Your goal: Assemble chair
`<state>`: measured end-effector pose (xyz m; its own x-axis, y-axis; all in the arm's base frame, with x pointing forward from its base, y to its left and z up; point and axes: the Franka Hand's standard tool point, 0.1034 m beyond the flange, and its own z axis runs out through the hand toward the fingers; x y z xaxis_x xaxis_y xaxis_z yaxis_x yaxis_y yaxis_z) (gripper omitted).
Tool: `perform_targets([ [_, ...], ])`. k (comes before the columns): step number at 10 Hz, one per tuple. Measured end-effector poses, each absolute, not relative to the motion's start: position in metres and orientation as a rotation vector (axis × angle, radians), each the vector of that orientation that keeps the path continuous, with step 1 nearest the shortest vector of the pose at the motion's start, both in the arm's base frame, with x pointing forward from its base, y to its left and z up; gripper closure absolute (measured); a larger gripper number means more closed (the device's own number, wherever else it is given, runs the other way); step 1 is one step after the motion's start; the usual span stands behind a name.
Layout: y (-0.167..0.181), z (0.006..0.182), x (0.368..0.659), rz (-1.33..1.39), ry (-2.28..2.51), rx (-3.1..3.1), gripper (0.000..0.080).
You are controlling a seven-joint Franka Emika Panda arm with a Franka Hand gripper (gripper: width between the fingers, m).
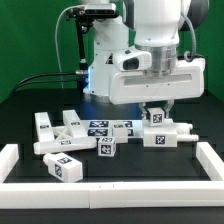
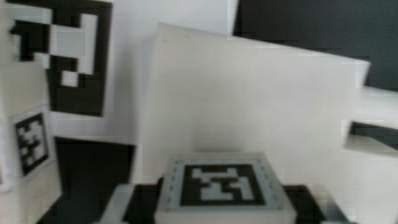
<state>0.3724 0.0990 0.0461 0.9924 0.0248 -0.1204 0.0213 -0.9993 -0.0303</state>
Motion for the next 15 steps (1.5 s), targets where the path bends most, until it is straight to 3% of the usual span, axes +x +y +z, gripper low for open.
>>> perform_targets([
  [3,0.155,0.057,0.389,0.16,0.103,-3.101,0.0532],
  [6,0.185,0.042,0.408,0.157,0.153,-3.097,0.0532],
  [12,0.198,0.011,0.419,0.174,0.174,-3.101,0.0532],
  [15,0.198,0.008,0.416,0.178,0.169,-3.103,0.0524],
])
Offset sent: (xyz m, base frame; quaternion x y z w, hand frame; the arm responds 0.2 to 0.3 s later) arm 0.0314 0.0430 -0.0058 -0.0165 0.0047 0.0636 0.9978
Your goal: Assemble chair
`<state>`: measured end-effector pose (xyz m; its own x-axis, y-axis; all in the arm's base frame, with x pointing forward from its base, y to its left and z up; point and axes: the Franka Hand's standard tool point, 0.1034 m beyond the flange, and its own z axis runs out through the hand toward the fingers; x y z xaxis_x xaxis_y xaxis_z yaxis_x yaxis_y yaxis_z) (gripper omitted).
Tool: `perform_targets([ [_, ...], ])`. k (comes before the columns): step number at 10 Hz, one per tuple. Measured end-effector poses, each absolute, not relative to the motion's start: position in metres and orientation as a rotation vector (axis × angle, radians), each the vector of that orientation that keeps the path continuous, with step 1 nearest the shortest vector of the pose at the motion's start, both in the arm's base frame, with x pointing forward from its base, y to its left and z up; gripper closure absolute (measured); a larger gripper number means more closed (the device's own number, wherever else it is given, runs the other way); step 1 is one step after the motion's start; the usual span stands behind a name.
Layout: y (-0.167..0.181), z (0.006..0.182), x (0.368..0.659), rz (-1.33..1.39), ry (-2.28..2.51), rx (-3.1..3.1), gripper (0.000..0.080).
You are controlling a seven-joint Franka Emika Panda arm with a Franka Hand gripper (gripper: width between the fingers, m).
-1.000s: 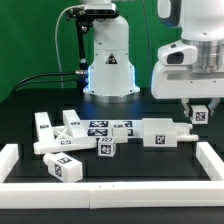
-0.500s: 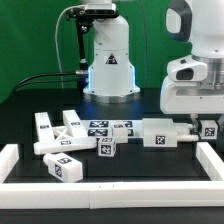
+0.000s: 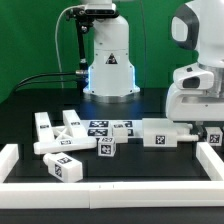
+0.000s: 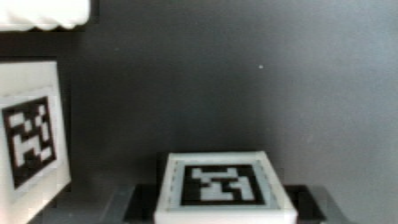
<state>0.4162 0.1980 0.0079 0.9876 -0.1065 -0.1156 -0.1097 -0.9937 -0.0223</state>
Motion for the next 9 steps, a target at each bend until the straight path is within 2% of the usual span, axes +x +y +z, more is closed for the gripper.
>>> perform_targets([
  [1,0.198,0.008,0.416,0.178,0.169,-3.103,0.0524],
  [2,0.198,0.008,0.416,0.178,0.168,-3.103,0.0341],
  [3,0.199,0.009,0.415,0.178,0.164,-3.103,0.0341],
  [4,0.202,0.018,0.41,0.177,0.145,-3.102,0.0189],
  [6,0.198,0.039,0.401,0.17,0.034,-3.099,0.0162],
  [7,0.187,0.042,0.4,0.162,0.004,-3.096,0.0152],
  [9,0.185,0.04,0.399,0.169,0.01,-3.097,0.0151],
])
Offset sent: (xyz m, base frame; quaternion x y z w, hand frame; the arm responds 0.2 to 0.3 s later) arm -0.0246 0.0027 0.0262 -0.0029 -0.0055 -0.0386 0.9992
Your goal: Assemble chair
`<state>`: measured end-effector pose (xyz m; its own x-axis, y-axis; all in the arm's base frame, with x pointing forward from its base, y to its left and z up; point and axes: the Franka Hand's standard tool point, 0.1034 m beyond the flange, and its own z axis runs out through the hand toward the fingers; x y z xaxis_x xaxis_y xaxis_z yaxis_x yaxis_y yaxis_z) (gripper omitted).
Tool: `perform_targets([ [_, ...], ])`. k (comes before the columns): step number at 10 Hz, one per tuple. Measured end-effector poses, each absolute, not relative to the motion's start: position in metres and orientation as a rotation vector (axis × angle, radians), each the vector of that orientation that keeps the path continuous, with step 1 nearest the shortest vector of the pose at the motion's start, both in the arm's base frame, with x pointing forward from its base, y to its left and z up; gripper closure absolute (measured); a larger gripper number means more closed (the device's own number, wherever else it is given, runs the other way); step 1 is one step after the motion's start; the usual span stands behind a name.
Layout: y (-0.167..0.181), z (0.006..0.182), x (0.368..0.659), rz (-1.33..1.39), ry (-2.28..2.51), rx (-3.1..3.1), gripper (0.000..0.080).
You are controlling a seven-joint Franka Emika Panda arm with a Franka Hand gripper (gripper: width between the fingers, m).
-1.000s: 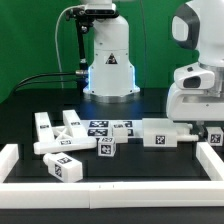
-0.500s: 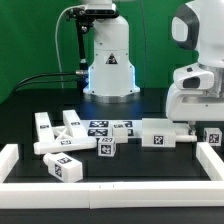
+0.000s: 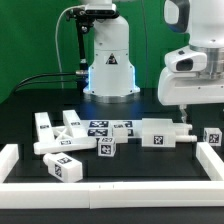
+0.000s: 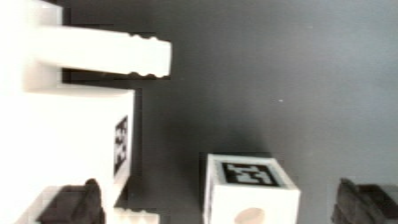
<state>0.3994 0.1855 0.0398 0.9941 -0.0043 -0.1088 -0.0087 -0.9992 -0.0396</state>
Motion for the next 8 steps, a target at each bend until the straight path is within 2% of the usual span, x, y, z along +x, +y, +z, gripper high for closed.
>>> perform_targets([
  [6,0.175,0.042,0.401,0.171,0.106,-3.087,0.0151],
  [8,0.174,0.046,0.411,0.175,-0.045,-3.094,0.0151],
])
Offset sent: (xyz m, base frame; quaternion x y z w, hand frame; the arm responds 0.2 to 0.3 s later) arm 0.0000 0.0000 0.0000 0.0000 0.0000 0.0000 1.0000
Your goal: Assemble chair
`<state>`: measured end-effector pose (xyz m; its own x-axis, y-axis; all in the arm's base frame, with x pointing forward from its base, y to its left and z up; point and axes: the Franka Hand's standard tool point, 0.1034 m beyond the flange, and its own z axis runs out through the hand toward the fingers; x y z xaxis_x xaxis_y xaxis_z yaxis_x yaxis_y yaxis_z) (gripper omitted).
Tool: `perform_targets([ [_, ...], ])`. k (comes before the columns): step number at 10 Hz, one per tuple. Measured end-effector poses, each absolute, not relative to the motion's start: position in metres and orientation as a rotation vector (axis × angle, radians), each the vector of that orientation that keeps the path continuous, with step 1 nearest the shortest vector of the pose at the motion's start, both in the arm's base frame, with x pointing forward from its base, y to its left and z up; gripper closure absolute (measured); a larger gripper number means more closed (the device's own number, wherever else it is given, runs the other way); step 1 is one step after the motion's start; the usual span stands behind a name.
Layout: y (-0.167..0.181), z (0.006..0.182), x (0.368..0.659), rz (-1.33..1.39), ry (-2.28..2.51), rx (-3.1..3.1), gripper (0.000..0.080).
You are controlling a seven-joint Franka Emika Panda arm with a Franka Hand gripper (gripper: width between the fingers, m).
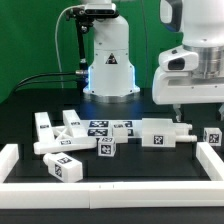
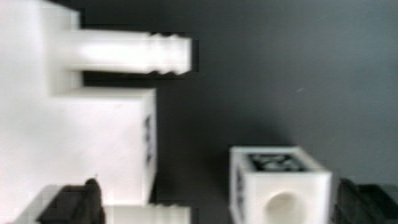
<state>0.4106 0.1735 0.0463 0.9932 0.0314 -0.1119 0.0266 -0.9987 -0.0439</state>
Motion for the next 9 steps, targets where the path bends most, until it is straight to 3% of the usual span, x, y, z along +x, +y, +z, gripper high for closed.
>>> perform_targets([
  [4,0.176,0.047,0.413,0.162,-0.276,-3.083,0.0151],
  [8,0.15,0.06,0.461,0.089,-1.504,-2.723,0.0151],
  [9,0.15,0.059,0.459,0.094,-1.533,-2.707,0.0151],
])
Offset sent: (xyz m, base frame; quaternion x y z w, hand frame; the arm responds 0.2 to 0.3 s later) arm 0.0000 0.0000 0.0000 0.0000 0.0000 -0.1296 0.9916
